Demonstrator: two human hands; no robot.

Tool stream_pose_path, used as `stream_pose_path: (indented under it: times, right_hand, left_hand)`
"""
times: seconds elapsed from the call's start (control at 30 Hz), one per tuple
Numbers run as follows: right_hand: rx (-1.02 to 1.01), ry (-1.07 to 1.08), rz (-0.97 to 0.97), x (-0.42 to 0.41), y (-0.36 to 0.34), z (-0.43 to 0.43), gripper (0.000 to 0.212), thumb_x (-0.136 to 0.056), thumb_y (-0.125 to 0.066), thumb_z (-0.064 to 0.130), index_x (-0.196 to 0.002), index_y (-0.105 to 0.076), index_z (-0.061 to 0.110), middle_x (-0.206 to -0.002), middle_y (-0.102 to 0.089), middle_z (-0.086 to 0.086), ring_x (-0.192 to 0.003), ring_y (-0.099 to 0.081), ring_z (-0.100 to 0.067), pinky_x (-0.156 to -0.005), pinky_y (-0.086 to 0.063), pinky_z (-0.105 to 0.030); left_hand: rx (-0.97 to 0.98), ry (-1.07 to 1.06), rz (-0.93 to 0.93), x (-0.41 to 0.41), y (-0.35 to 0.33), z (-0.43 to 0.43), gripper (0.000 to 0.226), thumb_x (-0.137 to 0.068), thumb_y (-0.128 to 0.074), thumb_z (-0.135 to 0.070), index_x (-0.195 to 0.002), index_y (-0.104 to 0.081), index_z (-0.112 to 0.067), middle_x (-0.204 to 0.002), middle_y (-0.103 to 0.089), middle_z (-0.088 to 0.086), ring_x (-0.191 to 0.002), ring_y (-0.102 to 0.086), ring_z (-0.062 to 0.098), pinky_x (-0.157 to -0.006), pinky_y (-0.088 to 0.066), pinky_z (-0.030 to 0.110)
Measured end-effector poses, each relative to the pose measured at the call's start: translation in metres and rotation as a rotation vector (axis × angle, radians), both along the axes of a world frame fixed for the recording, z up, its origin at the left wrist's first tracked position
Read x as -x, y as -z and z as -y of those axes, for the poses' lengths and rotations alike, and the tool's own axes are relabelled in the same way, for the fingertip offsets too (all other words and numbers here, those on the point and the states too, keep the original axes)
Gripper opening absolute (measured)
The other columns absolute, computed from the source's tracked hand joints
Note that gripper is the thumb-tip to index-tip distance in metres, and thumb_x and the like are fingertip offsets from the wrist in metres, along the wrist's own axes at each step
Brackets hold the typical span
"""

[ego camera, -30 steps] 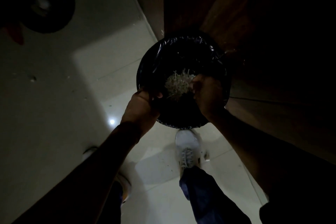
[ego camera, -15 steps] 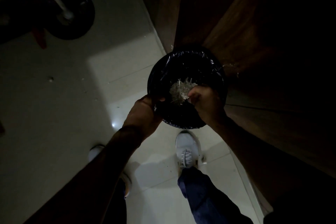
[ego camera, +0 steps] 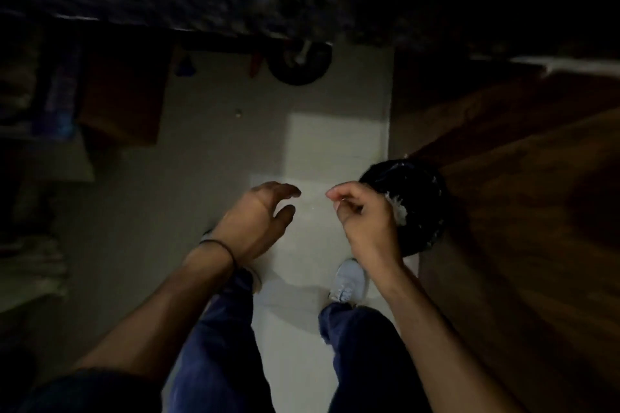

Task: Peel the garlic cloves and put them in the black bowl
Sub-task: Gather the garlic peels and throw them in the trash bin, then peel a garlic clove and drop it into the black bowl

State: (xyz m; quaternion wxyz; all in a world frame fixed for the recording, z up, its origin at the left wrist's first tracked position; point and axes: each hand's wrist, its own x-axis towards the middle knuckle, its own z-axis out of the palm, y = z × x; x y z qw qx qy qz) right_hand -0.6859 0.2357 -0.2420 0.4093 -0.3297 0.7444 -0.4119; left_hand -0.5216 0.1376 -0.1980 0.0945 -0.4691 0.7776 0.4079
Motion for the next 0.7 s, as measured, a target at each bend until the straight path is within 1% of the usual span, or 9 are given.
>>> stream_pose_path:
  times: [0.1,0.2,0.3,0.37,0.43,0.5,0.57,0.63,0.7]
  right_hand:
    - [0.046,-0.112,0.026,-0.046,-0.07,0.035,0.022,-0.092,-0.064,0.001,-0.094,-0.073,0.02,-0.097,-0.072,0.01,-0.091,-0.067,-0.006,-0.08,-0.052,-0.018]
    - [0.092,-0.261,0.096,-0.103,-0.136,0.073,0.02,-0.094,-0.064,0.005,-0.093,-0.073,0.023,-0.093,-0.073,0.01,-0.088,-0.067,-0.007,-0.077,-0.051,-0.016]
    - [0.135,-0.418,0.173,-0.166,-0.193,0.108,0.016,-0.094,-0.065,0.003,-0.095,-0.073,0.017,-0.09,-0.073,0.007,-0.084,-0.067,-0.009,-0.076,-0.051,-0.018]
    - [0.145,-0.512,0.223,-0.211,-0.225,0.13,0.014,-0.093,-0.065,0.001,-0.095,-0.073,0.012,-0.087,-0.072,0.004,-0.079,-0.064,-0.007,-0.073,-0.05,-0.02]
    - [0.154,-0.588,0.255,-0.253,-0.251,0.15,0.015,-0.092,-0.066,0.0,-0.094,-0.073,0.012,-0.083,-0.071,0.004,-0.075,-0.061,-0.006,-0.071,-0.048,-0.02]
    - [0.167,-0.666,0.273,-0.296,-0.273,0.171,0.015,-0.092,-0.066,0.0,-0.094,-0.074,0.012,-0.081,-0.07,0.003,-0.074,-0.061,-0.005,-0.07,-0.048,-0.021]
    - [0.184,-0.73,0.283,-0.34,-0.29,0.19,0.016,-0.091,-0.067,0.0,-0.094,-0.074,0.013,-0.081,-0.071,-0.001,-0.075,-0.061,-0.007,-0.071,-0.049,-0.023]
    - [0.193,-0.762,0.303,-0.384,-0.302,0.208,0.017,-0.091,-0.067,0.0,-0.093,-0.074,0.015,-0.08,-0.071,-0.003,-0.073,-0.061,-0.008,-0.071,-0.05,-0.023]
    - [0.183,-0.774,0.351,-0.425,-0.306,0.223,0.017,-0.09,-0.067,-0.002,-0.092,-0.074,0.014,-0.076,-0.07,0.0,-0.07,-0.061,-0.008,-0.068,-0.05,-0.02]
  left_hand:
    - [0.068,-0.156,-0.014,-0.062,-0.067,0.002,0.033,-0.103,-0.048,-0.024,-0.135,-0.056,-0.025,-0.137,-0.055,-0.003,-0.117,-0.055,0.013,-0.097,-0.044,0.025]
    - [0.14,-0.357,-0.042,-0.131,-0.121,0.004,0.031,-0.103,-0.047,-0.026,-0.132,-0.058,-0.028,-0.128,-0.057,-0.005,-0.105,-0.055,0.006,-0.09,-0.048,0.024]
    - [0.25,-0.569,-0.097,-0.197,-0.168,0.005,0.029,-0.102,-0.051,-0.023,-0.129,-0.061,-0.027,-0.122,-0.061,-0.006,-0.1,-0.057,0.004,-0.086,-0.047,0.02]
    - [0.334,-0.725,-0.162,-0.242,-0.198,0.005,0.027,-0.1,-0.055,-0.018,-0.124,-0.066,-0.024,-0.117,-0.066,-0.005,-0.099,-0.061,0.006,-0.086,-0.05,0.025]
    - [0.417,-0.881,-0.246,-0.283,-0.222,0.007,0.025,-0.098,-0.059,-0.014,-0.119,-0.07,-0.023,-0.11,-0.07,-0.006,-0.095,-0.065,0.008,-0.087,-0.052,0.027]
    - [0.481,-1.018,-0.312,-0.32,-0.24,0.009,0.024,-0.096,-0.062,-0.011,-0.115,-0.072,-0.023,-0.106,-0.071,-0.009,-0.094,-0.066,0.006,-0.087,-0.052,0.022]
    - [0.528,-1.12,-0.354,-0.354,-0.254,0.01,0.022,-0.096,-0.062,-0.01,-0.113,-0.073,-0.02,-0.107,-0.072,-0.011,-0.098,-0.065,0.001,-0.087,-0.048,0.012]
    - [0.559,-1.209,-0.389,-0.386,-0.263,0.013,0.021,-0.096,-0.063,-0.009,-0.11,-0.075,-0.018,-0.105,-0.073,-0.011,-0.094,-0.065,0.0,-0.079,-0.046,0.008]
    - [0.574,-1.268,-0.398,-0.413,-0.263,0.018,0.021,-0.096,-0.062,-0.007,-0.109,-0.075,-0.017,-0.103,-0.074,-0.009,-0.089,-0.065,0.002,-0.07,-0.044,0.007]
